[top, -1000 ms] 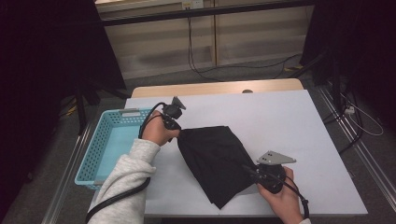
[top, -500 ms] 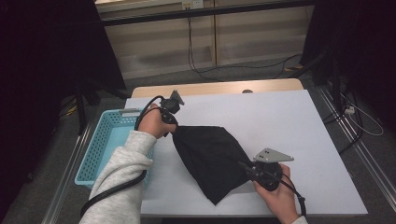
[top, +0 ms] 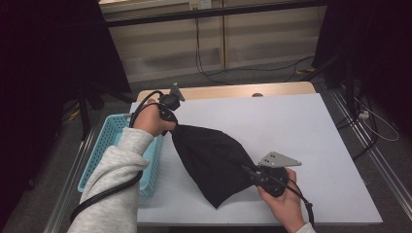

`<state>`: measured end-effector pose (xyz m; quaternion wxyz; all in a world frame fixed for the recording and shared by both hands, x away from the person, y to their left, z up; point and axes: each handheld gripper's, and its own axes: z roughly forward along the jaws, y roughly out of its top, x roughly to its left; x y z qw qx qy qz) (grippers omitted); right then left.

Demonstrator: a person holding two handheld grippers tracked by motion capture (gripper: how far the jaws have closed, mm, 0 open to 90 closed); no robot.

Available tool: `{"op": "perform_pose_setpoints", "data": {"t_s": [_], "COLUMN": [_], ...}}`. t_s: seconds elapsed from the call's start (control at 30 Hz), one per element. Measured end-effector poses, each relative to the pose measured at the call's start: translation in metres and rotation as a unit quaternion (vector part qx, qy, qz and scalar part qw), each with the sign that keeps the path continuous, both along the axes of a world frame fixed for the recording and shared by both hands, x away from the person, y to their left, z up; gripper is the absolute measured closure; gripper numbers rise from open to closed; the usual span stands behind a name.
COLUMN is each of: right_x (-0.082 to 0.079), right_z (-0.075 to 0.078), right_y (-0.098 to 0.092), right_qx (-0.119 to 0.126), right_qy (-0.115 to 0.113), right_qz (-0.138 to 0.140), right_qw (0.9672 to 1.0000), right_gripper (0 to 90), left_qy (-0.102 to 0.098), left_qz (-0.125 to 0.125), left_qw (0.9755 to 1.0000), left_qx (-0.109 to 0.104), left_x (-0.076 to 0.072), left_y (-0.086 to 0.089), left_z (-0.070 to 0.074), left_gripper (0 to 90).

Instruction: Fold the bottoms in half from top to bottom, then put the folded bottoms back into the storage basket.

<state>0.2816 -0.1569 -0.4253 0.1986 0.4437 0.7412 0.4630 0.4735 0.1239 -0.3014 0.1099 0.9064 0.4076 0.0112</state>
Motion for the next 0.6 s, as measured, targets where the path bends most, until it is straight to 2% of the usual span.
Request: {"op": "perform_pose_setpoints", "data": {"t_s": [0.1, 0.17, 0.3, 0.57, 0.6], "right_x": [0.0, 0.001, 0.0, 0.002, 0.002], "right_z": [0.001, 0.004, 0.015, 0.016, 0.017], "right_y": [0.001, 0.003, 0.008, 0.016, 0.018], "right_qx": [0.004, 0.004, 0.004, 0.006, 0.007], "right_qy": [0.0, -0.005, -0.019, -0.021, -0.021], "right_qz": [0.001, 0.004, 0.01, 0.019, 0.02], "right_qw": [1.0, 1.0, 0.9998, 0.9996, 0.9995], "right_gripper": [81.0, 81.0, 81.0, 81.0, 80.9], "left_qy": [0.0, -0.002, -0.007, -0.008, -0.006], "left_qz": [0.002, 0.002, 0.007, 0.013, 0.013], "left_qw": [1.0, 1.0, 0.9999, 0.9999, 0.9998], "left_qx": [0.001, -0.002, 0.005, 0.006, 0.012], "left_x": [0.0, 0.0, 0.0, 0.0, 0.0], "left_y": [0.003, 0.004, 0.009, 0.017, 0.018], "left_z": [0.005, 0.009, 0.02, 0.028, 0.029], "left_gripper": [84.7, 84.7, 84.7, 84.7, 84.7]}}
